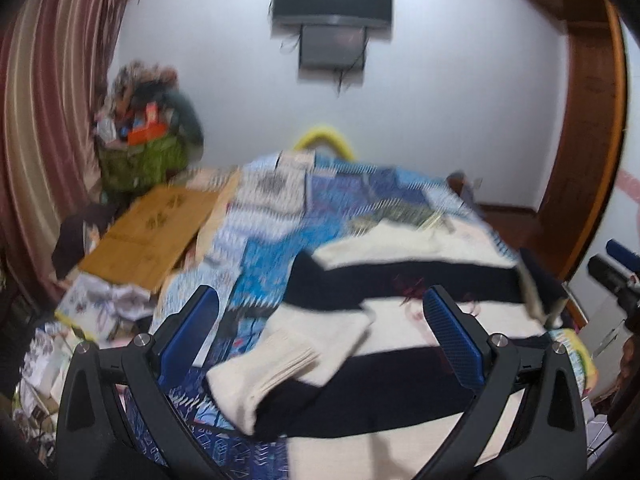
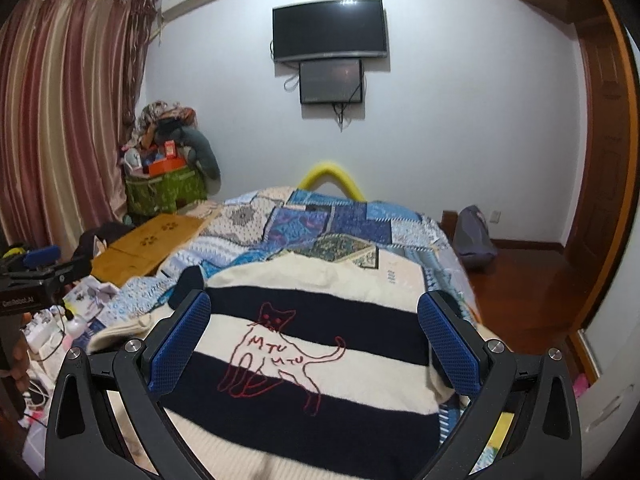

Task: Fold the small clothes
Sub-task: 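Grasp the cream sleeve cuff with the left gripper and lift it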

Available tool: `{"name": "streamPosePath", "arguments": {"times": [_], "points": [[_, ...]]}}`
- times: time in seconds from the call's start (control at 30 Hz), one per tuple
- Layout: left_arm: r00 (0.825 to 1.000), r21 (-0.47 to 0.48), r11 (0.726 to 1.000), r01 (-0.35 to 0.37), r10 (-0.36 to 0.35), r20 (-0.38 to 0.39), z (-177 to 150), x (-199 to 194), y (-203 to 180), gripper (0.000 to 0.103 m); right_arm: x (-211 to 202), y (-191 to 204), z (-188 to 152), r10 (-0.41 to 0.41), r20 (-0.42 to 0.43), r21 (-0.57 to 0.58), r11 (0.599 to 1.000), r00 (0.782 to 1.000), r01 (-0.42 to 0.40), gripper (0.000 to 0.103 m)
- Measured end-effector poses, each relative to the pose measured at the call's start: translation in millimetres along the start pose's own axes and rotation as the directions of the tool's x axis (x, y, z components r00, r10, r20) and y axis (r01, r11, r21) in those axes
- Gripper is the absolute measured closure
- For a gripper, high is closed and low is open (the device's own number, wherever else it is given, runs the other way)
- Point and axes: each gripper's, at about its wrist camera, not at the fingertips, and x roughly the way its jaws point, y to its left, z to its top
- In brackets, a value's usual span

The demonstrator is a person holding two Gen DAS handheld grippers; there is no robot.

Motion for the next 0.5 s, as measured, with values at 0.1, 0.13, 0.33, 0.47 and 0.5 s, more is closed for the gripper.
{"name": "streamPosePath", "arguments": {"times": [0.1, 0.13, 0.33, 0.47, 0.5], "points": [[0.996, -0.024, 1.000, -0.013, 0.011, -0.090, -11.0, 33.9, 18.6, 0.000, 21.4, -4.3, -4.0, 0.012, -0.039, 0.000, 1.000, 0.999, -0.012, 0.005], [0.992, -0.033, 0.999, -0.024, 0.020, -0.121, -15.5, 46.2, 25.1, 0.000, 31.3, -6.0, -5.5, 0.017, -0.062, 0.000, 1.000, 0.998, -0.017, 0.008], [0.959, -0.062, 0.994, -0.090, 0.070, -0.275, -45.0, 109.4, 56.5, 0.000, 80.7, -15.9, -21.3, 0.038, -0.185, 0.011, 0.999, 0.982, -0.037, 0.030], [0.928, -0.089, 0.987, -0.131, 0.091, -0.362, -67.4, 136.9, 78.0, 0.001, 104.6, -23.9, -35.9, 0.039, -0.267, 0.016, 0.999, 0.963, -0.036, 0.034], [0.924, -0.103, 0.986, -0.135, 0.087, -0.372, -71.2, 141.5, 84.2, 0.005, 107.4, -24.1, -39.7, 0.040, -0.283, 0.015, 0.999, 0.958, -0.037, 0.034]]}}
